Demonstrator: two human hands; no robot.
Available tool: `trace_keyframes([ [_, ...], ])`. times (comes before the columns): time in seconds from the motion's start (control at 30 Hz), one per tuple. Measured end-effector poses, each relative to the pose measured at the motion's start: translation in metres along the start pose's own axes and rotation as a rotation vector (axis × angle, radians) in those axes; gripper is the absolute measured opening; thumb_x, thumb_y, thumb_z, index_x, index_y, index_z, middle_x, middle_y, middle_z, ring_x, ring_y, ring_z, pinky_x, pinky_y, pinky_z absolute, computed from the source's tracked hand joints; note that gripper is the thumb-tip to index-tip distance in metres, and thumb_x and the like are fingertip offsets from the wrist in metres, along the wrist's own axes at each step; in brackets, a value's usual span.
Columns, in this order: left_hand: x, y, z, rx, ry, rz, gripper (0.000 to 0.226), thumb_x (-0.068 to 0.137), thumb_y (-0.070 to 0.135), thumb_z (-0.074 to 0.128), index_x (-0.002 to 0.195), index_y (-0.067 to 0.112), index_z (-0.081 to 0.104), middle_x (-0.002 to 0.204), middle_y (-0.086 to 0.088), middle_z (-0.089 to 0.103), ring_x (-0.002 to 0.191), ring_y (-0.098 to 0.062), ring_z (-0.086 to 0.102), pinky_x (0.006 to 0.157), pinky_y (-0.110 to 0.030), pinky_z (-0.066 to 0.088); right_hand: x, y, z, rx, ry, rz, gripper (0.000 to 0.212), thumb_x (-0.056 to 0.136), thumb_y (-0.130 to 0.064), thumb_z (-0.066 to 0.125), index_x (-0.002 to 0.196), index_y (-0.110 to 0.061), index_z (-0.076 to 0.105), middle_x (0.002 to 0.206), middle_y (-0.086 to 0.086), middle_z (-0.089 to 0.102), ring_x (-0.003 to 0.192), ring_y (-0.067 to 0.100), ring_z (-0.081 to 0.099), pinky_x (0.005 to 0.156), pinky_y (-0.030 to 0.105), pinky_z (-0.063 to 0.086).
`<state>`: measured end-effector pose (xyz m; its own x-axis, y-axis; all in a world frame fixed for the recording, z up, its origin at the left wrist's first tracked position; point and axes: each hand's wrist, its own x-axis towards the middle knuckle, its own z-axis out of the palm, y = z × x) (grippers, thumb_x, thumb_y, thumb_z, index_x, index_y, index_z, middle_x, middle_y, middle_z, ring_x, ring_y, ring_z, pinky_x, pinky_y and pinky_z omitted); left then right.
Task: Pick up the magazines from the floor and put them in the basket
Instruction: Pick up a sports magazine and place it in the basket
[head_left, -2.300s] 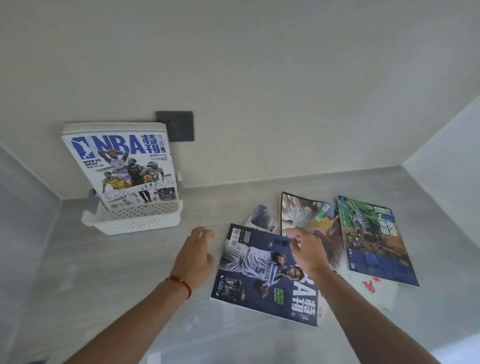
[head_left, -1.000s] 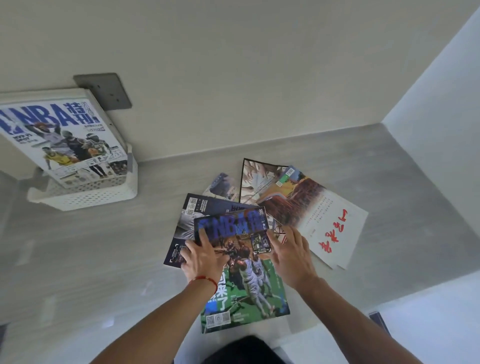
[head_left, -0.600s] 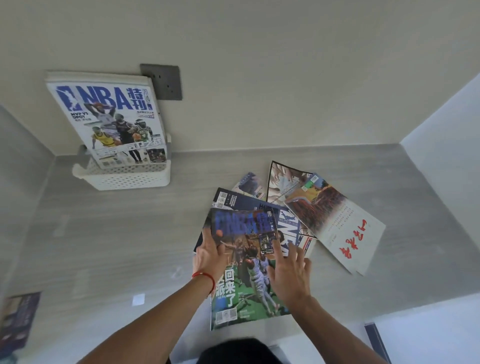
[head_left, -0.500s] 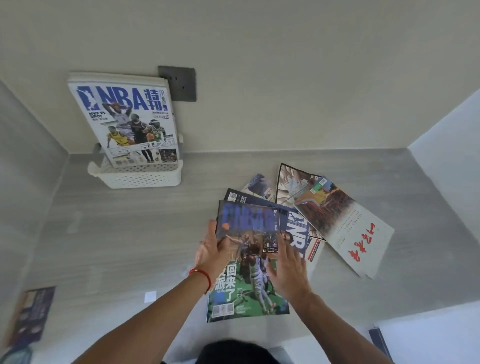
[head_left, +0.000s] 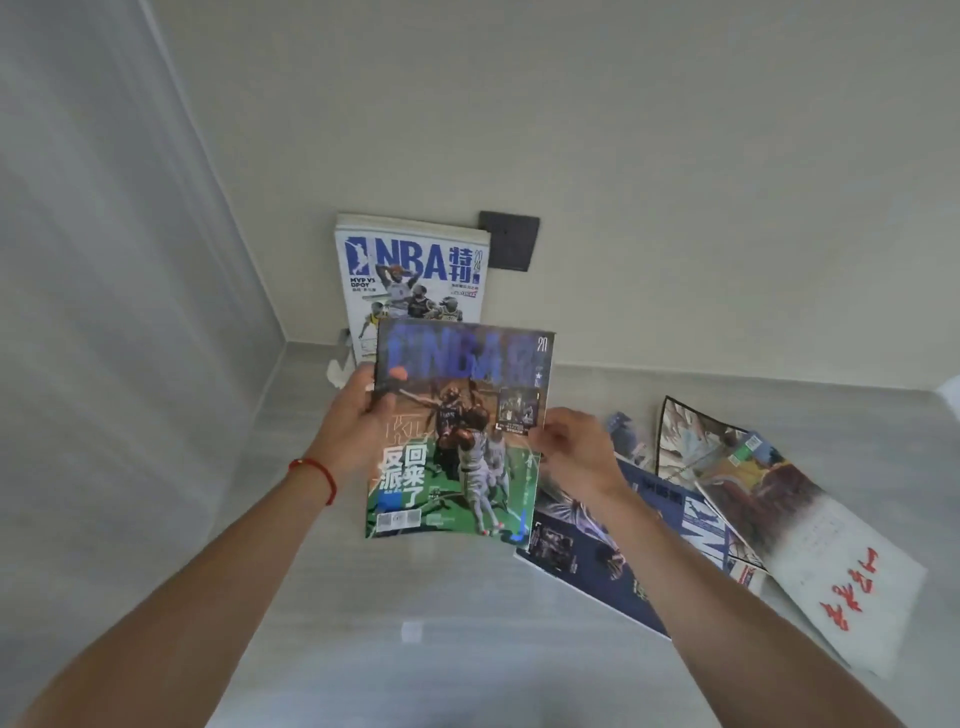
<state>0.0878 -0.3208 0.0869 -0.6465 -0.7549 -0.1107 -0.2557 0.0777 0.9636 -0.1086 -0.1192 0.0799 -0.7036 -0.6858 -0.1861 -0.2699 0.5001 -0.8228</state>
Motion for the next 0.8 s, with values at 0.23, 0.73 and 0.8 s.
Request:
trace_keyframes([
  [0.23, 0.077, 0.063, -0.072, 0.246, 0.318, 0.191, 0.033, 0.097, 0.014, 0.059, 0.119, 0.038, 0.058, 0.102, -0.003, 0.077, 0.091, -0.025, 0.075, 0.085, -0.048, 0.062, 0.08, -0.112, -0.007, 0.001, 0.207, -0.239, 0.011, 0.087, -0.02, 0.073, 0.078, -0.026, 0.075, 0.079, -0.008, 0.077, 0.075, 0.012, 0.074, 0.077, 0.04, 0.063],
  [0.73, 0.144, 0.024, -0.066, 0.122, 0.445, 0.033, 0.022, 0.098, 0.006, 0.057, 0.115, 0.018, 0.063, 0.105, -0.01, 0.074, 0.097, -0.029, 0.072, 0.089, -0.04, 0.058, 0.168, -0.121, 0.041, 0.111, 0.222, 0.007, 0.019, 0.087, -0.012, 0.062, 0.084, -0.013, 0.08, 0.08, 0.009, 0.077, 0.07, 0.02, 0.061, 0.068, 0.034, 0.056],
  [0.8, 0.152, 0.016, -0.064, 0.145, 0.437, 0.006, 0.019, 0.099, 0.005, 0.055, 0.114, 0.014, 0.063, 0.107, -0.013, 0.075, 0.096, -0.031, 0.071, 0.087, -0.039, 0.057, 0.17, -0.112, 0.049, 0.146, 0.229, -0.008, 0.021, 0.089, -0.011, 0.063, 0.088, -0.021, 0.082, 0.077, -0.002, 0.077, 0.074, 0.016, 0.067, 0.061, 0.019, 0.053],
])
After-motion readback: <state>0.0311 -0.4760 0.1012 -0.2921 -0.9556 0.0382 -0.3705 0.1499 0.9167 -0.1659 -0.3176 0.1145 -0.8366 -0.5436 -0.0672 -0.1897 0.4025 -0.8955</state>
